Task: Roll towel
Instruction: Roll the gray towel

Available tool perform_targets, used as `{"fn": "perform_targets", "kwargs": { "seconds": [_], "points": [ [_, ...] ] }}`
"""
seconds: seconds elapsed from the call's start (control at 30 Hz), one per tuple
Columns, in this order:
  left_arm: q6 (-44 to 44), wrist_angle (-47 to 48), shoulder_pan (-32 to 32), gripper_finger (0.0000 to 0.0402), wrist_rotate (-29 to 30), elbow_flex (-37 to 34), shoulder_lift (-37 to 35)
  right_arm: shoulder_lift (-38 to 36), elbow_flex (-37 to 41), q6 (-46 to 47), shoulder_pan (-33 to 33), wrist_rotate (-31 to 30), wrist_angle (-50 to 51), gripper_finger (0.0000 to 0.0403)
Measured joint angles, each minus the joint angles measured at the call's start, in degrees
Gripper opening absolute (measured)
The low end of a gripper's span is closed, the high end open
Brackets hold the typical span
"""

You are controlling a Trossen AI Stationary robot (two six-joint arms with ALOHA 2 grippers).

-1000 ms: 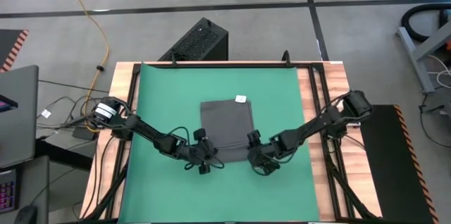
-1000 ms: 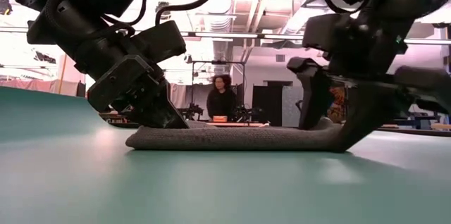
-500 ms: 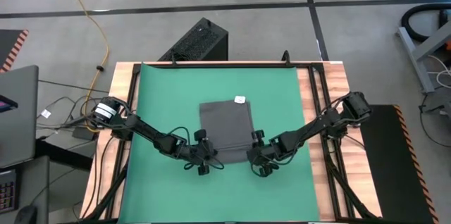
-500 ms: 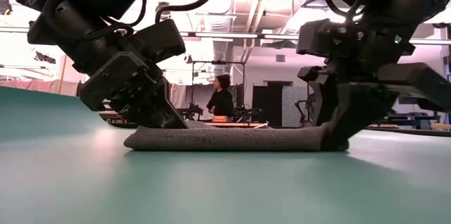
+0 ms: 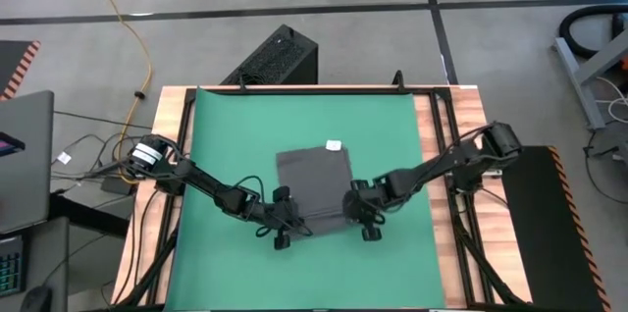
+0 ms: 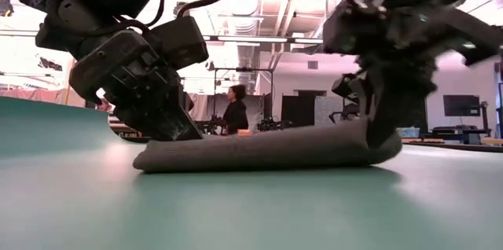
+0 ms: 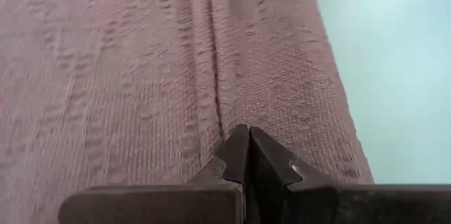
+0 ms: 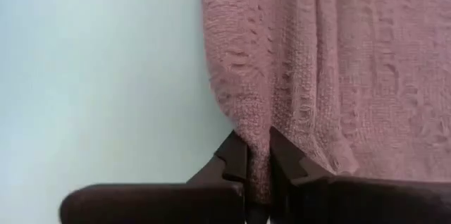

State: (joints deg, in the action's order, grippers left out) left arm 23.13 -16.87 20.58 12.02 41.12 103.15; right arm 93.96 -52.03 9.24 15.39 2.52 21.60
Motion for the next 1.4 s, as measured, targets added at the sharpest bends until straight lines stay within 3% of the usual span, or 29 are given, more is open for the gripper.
{"fn": "perform_targets", "kwargs": {
  "seconds": [0.2, 0.4, 0.5, 0.67, 0.9, 1.03, 1.4],
  "points": [
    [0.11, -0.01, 0.00, 0.0000, -2.18, 0.00, 0.00, -0.80, -0.09, 2.29, -6.38, 12.54, -0.12, 0.0033],
    [0.11, -0.03, -0.04, 0.0000, -4.77, 0.00, 0.00, -0.82, -0.11, 4.45, -11.95, 15.55, -0.34, 0.0033],
    [0.11, -0.02, -0.07, 0.0000, -5.87, 0.00, 0.00, -1.24, -0.14, 5.35, -14.22, 19.99, -0.91, 0.0033],
    [0.76, -0.01, -0.13, 0.0000, -7.12, 0.00, 0.02, -1.28, -0.21, 10.16, -16.83, 32.19, -1.03, 0.0033],
    [1.70, -1.05, -0.82, 0.0000, -10.54, -0.04, 0.07, -0.92, -0.22, 12.30, -17.94, 32.06, -1.29, 0.0033],
    [2.26, -1.23, -1.84, 0.0000, -14.51, -0.04, 0.07, -0.91, -0.22, 18.05, -20.14, 31.96, -1.35, 0.0033],
    [2.07, -2.93, -3.69, 0.0000, -16.17, -0.15, 0.17, -0.14, -0.22, 26.39, -23.19, 25.29, -1.71, 0.0033]
  ]
}}
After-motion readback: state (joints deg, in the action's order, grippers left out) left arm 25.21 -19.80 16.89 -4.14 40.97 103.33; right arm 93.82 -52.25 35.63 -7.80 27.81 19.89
